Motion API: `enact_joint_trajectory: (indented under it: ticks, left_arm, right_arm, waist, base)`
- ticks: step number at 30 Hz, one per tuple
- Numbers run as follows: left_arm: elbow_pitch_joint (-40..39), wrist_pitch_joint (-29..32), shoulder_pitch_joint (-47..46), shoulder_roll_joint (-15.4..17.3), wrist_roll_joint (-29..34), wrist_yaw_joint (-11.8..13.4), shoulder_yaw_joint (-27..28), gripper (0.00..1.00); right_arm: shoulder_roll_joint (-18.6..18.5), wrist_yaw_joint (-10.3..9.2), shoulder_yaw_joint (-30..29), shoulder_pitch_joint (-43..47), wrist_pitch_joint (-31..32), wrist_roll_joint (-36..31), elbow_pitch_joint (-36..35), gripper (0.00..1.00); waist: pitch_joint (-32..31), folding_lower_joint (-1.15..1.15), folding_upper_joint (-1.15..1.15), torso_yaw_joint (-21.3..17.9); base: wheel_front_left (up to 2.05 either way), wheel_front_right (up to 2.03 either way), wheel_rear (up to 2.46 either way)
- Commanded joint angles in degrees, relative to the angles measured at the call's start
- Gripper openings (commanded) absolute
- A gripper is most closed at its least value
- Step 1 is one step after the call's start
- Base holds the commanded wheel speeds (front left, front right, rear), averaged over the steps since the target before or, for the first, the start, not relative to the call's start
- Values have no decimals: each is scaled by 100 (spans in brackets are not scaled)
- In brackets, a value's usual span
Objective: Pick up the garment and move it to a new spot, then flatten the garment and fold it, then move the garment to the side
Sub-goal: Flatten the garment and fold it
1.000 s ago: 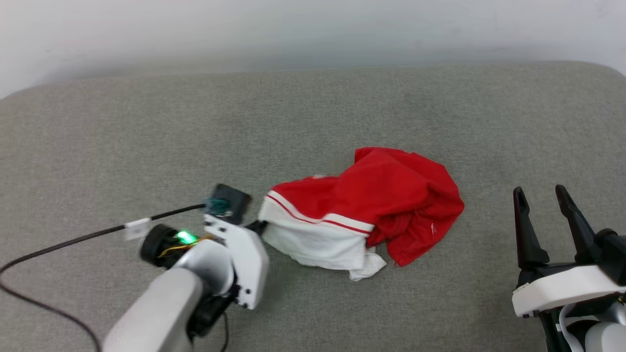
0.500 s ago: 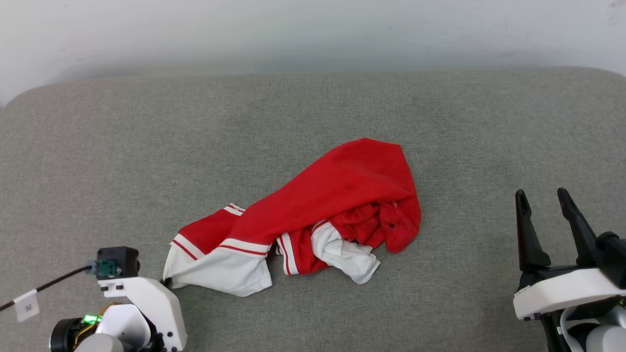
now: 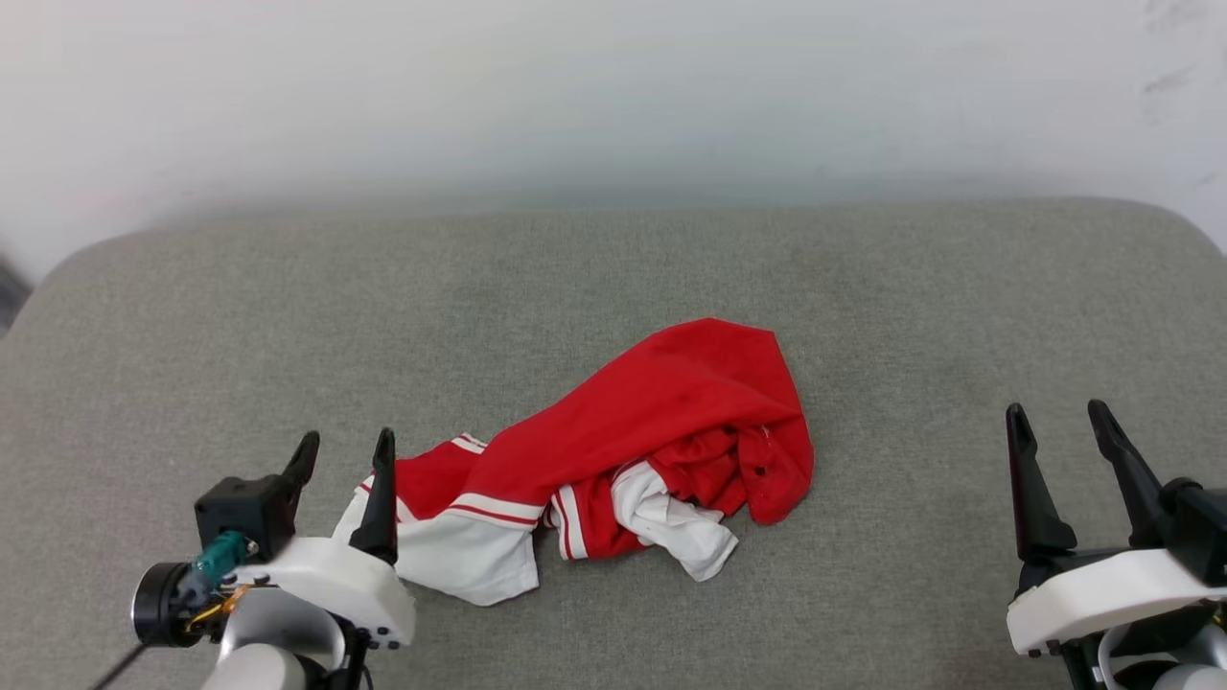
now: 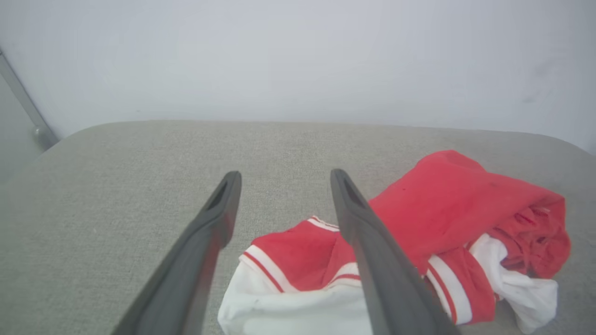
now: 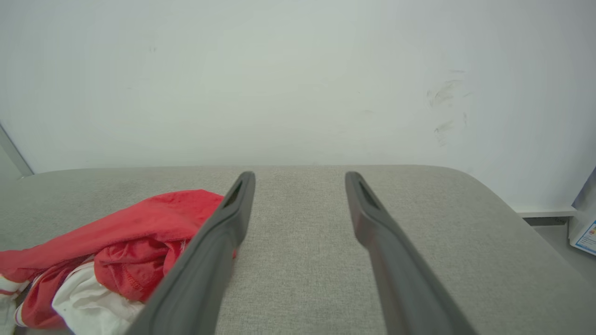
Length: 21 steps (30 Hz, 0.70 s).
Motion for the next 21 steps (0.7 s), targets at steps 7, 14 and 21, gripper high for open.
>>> enact_joint_trajectory:
  ticks: [7, 14, 21]
  left_arm:
    - [-367, -844, 4, -235, 441, 91, -188, 100]
    - [-619, -991, -44, -349, 670, 226, -308, 100]
    - [-771, -988, -128, -402, 719, 263, -391, 100]
  right_arm:
    - [7, -4, 11, 131, 138, -86, -147, 100]
    - [8, -4, -22, 93, 534, 130, -112, 100]
    - [-509, -3, 257, -423, 2431, 772, 366, 100]
  waist:
    - [-116, 0, 0, 15]
    - [-39, 0, 0, 225]
    - [255, 0, 0, 667]
  base:
    - [0, 0, 0]
    - [0, 0, 0]
    - [0, 0, 0]
